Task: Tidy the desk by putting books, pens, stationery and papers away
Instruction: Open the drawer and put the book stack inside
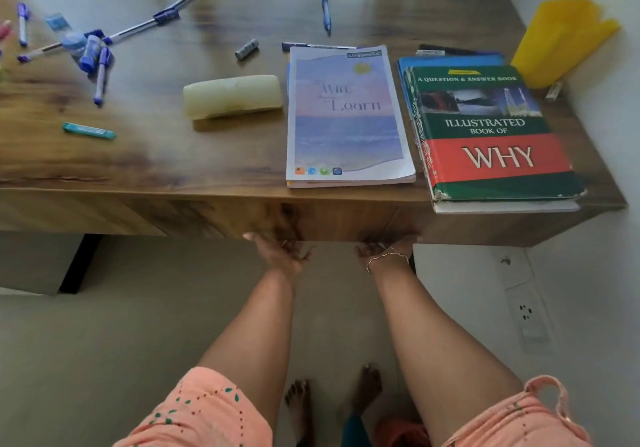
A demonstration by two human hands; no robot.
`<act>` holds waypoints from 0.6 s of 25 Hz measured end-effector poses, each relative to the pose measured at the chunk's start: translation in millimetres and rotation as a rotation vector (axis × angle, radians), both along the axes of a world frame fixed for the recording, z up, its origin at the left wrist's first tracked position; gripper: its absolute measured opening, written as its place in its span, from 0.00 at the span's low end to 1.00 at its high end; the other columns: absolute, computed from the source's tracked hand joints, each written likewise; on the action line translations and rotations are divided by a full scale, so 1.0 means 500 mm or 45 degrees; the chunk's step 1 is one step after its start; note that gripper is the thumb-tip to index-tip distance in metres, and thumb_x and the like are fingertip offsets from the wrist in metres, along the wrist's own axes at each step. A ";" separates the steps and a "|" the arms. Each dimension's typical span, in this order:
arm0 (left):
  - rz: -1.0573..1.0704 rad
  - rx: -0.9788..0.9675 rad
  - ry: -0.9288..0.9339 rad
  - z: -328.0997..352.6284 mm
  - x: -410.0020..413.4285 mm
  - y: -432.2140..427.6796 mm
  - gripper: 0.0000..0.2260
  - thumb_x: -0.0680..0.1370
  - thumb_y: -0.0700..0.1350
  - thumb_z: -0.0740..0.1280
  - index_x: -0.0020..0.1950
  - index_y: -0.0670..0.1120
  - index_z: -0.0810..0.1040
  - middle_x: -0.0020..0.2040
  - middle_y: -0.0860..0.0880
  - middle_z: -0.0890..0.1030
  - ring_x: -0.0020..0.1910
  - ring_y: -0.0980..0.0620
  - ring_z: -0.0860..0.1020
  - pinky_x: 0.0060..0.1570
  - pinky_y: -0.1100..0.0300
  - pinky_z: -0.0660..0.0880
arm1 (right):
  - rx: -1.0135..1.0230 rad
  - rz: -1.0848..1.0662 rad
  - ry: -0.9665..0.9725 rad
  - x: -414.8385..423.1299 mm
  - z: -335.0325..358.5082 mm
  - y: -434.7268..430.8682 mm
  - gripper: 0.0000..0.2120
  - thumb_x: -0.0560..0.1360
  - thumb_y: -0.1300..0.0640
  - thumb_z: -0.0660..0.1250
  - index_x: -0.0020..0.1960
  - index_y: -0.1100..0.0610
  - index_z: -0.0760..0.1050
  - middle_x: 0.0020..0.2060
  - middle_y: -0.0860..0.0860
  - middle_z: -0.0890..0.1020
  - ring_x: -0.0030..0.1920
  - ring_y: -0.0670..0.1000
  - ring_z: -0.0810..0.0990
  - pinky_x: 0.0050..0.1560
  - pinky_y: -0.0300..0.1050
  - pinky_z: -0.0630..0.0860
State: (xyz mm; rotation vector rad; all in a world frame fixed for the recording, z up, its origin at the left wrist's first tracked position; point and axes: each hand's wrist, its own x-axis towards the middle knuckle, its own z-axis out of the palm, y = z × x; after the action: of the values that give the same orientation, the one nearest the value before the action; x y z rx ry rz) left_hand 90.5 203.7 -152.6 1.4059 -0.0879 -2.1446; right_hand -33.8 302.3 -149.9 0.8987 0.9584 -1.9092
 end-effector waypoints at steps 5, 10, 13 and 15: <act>0.024 -0.002 -0.029 -0.001 0.021 0.011 0.39 0.73 0.72 0.41 0.53 0.40 0.71 0.48 0.42 0.74 0.45 0.45 0.74 0.65 0.44 0.64 | 0.001 0.032 0.048 0.012 0.003 0.002 0.36 0.75 0.32 0.42 0.73 0.54 0.59 0.72 0.54 0.64 0.70 0.56 0.66 0.67 0.53 0.62; -0.036 0.011 -0.020 -0.010 0.041 0.010 0.43 0.74 0.70 0.40 0.71 0.36 0.62 0.67 0.38 0.70 0.68 0.42 0.69 0.68 0.45 0.61 | 0.017 -0.004 0.047 0.013 0.011 -0.010 0.39 0.74 0.29 0.43 0.74 0.56 0.57 0.73 0.56 0.63 0.71 0.57 0.64 0.68 0.54 0.62; 0.027 0.009 0.041 0.002 0.033 0.002 0.44 0.74 0.71 0.40 0.75 0.37 0.54 0.74 0.38 0.62 0.72 0.41 0.63 0.71 0.46 0.57 | 0.005 -0.044 0.053 0.012 0.007 -0.012 0.38 0.75 0.30 0.43 0.74 0.55 0.57 0.73 0.56 0.62 0.72 0.58 0.63 0.69 0.56 0.62; 0.071 0.011 0.053 0.000 0.031 -0.004 0.44 0.74 0.72 0.40 0.76 0.39 0.53 0.75 0.40 0.60 0.71 0.41 0.64 0.71 0.46 0.57 | -0.002 -0.073 0.056 0.016 0.003 -0.011 0.37 0.75 0.31 0.43 0.74 0.53 0.57 0.73 0.55 0.62 0.72 0.57 0.62 0.69 0.58 0.63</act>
State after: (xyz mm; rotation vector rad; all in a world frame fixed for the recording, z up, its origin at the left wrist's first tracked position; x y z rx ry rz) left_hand 106.1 201.5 -152.5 1.3520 -0.0230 -2.1299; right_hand -25.9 296.7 -148.7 0.8950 0.9664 -1.9852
